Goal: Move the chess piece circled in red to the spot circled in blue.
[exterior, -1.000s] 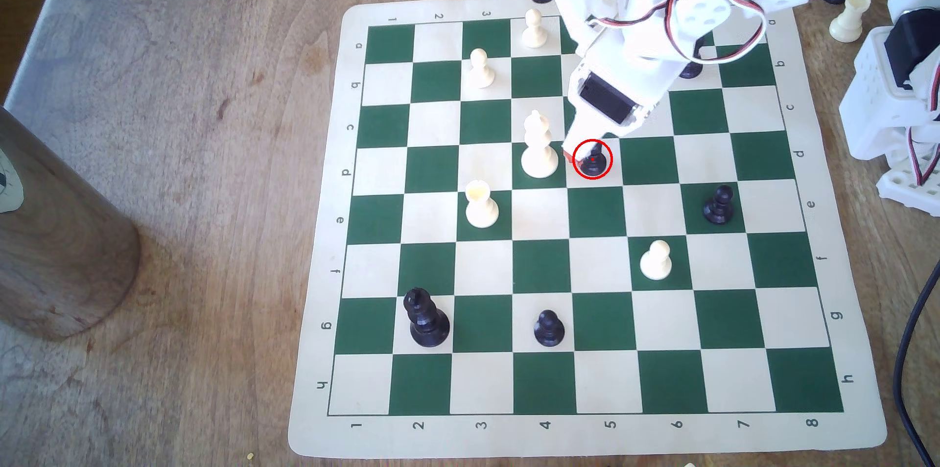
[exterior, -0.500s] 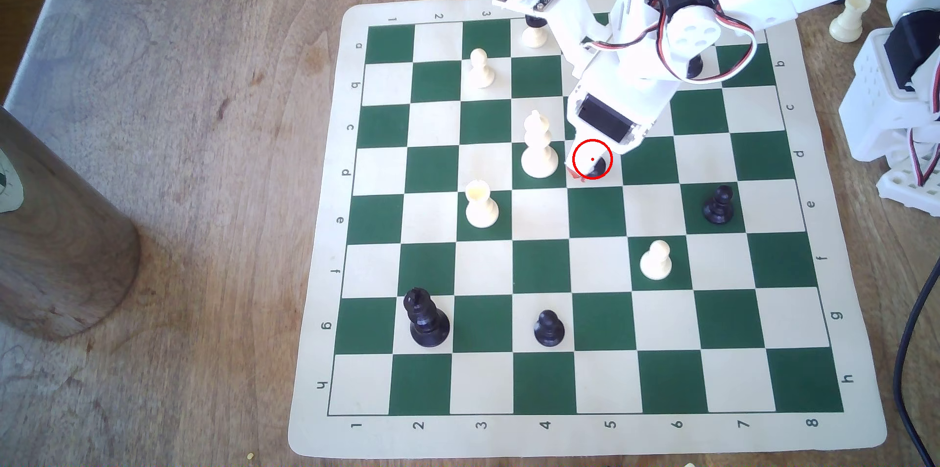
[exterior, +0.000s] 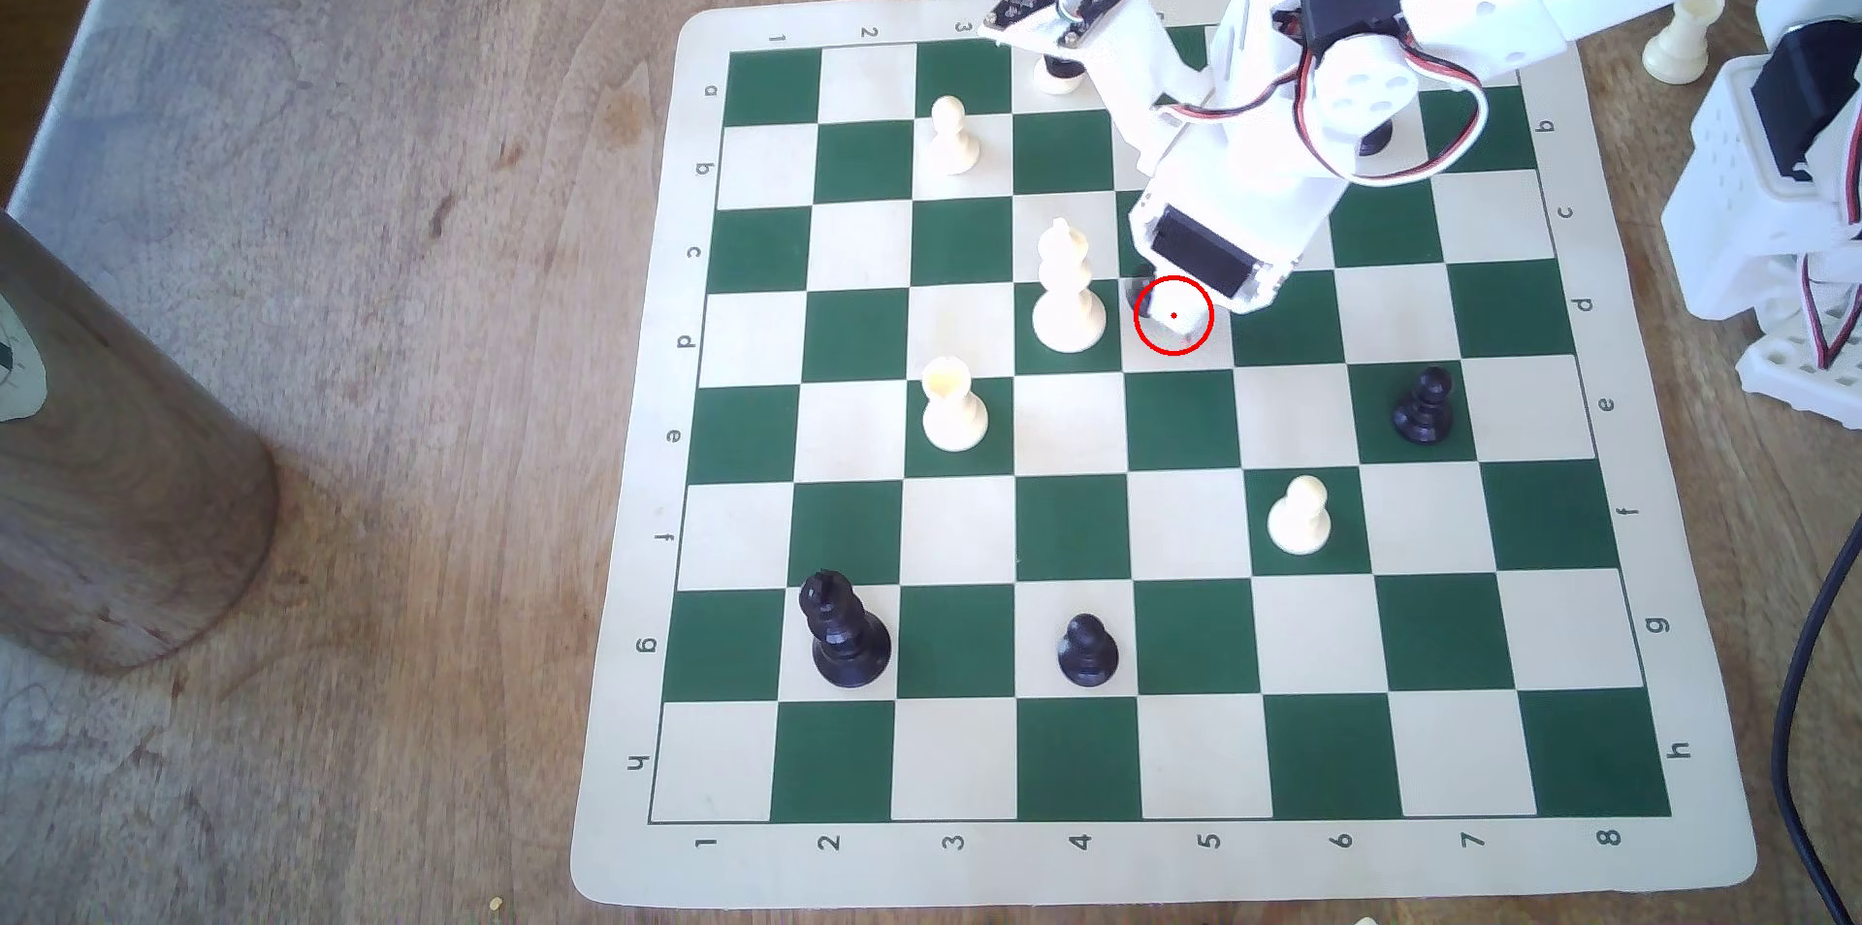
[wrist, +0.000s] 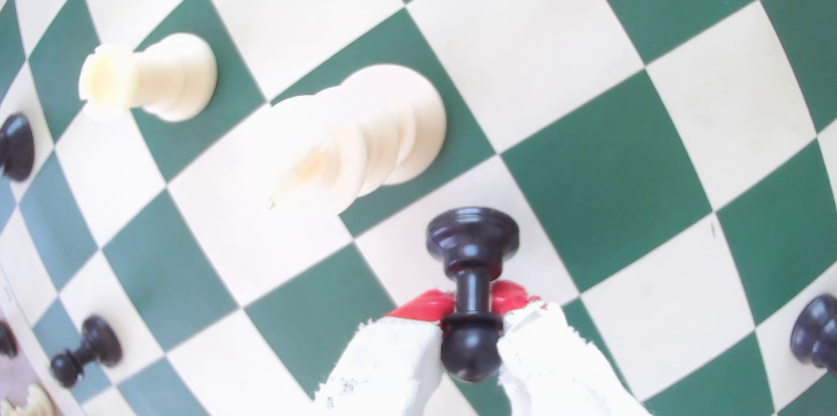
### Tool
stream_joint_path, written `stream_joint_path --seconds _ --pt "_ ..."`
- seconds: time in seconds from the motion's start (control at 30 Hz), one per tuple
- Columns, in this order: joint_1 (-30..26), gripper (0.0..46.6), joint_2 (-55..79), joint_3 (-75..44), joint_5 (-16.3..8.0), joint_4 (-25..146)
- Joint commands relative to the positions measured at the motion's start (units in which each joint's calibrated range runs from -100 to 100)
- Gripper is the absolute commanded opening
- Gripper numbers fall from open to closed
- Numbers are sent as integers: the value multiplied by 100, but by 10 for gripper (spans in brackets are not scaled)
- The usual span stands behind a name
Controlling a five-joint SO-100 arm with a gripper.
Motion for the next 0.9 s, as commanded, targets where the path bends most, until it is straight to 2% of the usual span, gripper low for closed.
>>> stream_joint_path --seconds 0.0,0.3,0.47,0.63,0.77,0.8,0.87 --pt "-22 4 -296 -18 -10 -62" --pt "25 4 -594 -109 34 184" --pt "252 4 -780 -653 151 938" --pt "901 4 -1137 -1813 396 2272" --pt "1370 4 -1400 -2094 567 2698" --pt "1715 4 -1519 -2185 674 2870" --pt "2051 4 -1595 -2230 777 2952"
